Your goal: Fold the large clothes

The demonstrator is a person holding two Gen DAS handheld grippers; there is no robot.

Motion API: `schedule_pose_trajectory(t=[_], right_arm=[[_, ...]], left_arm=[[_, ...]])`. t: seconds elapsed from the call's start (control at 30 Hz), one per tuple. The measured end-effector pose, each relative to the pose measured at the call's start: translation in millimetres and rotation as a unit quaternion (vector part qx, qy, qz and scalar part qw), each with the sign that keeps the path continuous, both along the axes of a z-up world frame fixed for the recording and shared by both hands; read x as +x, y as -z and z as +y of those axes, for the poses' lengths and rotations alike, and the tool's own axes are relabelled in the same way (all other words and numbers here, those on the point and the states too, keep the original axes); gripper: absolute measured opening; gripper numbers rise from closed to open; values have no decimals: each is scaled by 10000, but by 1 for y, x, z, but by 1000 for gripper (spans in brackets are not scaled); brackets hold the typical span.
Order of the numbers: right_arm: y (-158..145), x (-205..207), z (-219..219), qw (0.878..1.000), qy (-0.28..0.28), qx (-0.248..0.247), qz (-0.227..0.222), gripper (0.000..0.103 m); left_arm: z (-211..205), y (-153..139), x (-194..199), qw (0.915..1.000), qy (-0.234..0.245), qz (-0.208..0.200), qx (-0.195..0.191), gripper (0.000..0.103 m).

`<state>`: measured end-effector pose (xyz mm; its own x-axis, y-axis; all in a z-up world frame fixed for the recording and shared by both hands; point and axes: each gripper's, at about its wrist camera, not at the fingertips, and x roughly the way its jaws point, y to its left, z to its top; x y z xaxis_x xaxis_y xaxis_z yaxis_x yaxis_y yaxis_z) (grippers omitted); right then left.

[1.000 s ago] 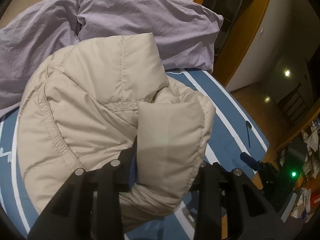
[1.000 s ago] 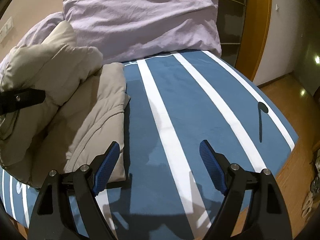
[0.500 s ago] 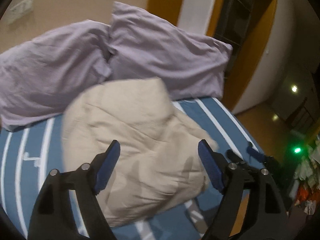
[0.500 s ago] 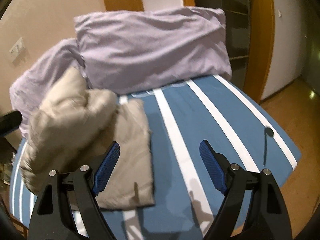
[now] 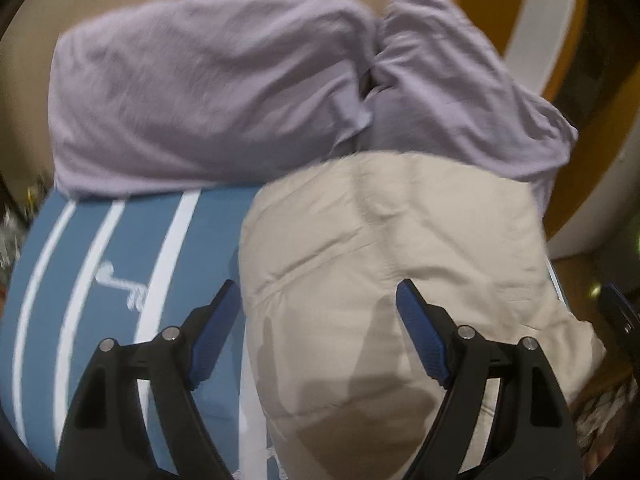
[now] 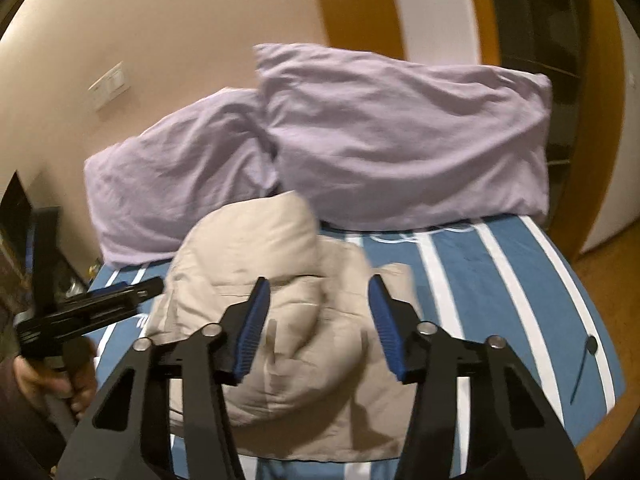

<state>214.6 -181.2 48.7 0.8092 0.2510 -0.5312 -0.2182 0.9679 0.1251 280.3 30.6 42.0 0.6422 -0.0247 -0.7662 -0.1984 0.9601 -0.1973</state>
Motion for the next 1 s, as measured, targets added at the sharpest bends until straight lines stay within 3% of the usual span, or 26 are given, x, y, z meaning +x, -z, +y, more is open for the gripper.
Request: schedule_pose_trajectory(t=[0.2,0.63,1.0], right_arm=[[13,3,19,9993,-316,-73,186,33],[62,14,-7,9972,10,-26,748,17],[85,18,-15,9957,245,-31,894,15]], left_arm=[[-12,31,2,9982,300,99,-517,79],[-53,42,12,9968,787,49,-114,79],[-61,41,11,9953,948,-36,180,80]])
